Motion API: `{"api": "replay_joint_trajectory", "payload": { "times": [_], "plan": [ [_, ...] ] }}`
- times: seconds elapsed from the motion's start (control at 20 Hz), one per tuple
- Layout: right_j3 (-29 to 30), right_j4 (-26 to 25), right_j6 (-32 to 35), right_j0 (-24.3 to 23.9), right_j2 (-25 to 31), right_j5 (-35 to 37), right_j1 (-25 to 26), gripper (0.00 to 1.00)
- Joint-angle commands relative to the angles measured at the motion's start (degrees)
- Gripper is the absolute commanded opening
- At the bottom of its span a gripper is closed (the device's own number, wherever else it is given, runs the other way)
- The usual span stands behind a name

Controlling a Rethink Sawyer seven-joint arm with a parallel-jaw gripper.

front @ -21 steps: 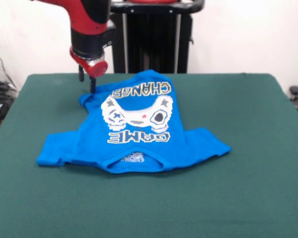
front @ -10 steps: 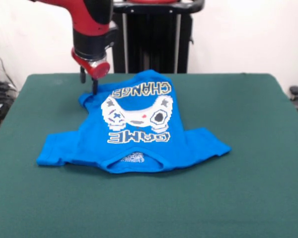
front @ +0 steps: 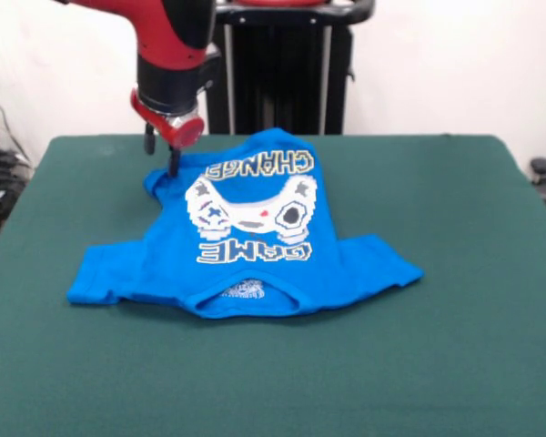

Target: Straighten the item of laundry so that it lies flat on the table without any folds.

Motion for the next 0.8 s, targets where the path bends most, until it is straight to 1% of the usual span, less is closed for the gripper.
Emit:
{"api": "replay_joint_trajectory", "payload": {
  "times": [0.05, 0.35, 0.8],
  "plan": [
    [-5.7, -2.6, -5.1, 3.2, 1.2, 8.9, 3.2, 1.00],
    [-6.1, -3.1, -3.9, 3.4, 1.8, 9.1, 3.7, 1.00],
    [-7.7, -3.6, -1.0, 2.7, 2.5, 4.2, 8.5, 1.00]
  ]
}}
